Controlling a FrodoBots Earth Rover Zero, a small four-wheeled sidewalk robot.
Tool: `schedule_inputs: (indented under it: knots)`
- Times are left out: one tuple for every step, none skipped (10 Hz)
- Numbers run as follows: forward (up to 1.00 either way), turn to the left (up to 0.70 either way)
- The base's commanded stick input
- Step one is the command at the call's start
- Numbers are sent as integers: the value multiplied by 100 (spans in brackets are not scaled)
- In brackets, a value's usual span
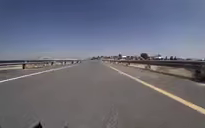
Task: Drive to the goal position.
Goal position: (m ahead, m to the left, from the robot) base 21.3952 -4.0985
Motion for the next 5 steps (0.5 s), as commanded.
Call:
schedule_inputs:
  knots:
    - [100,0]
    - [100,0]
    - [100,0]
    - [100,0]
    - [100,0]
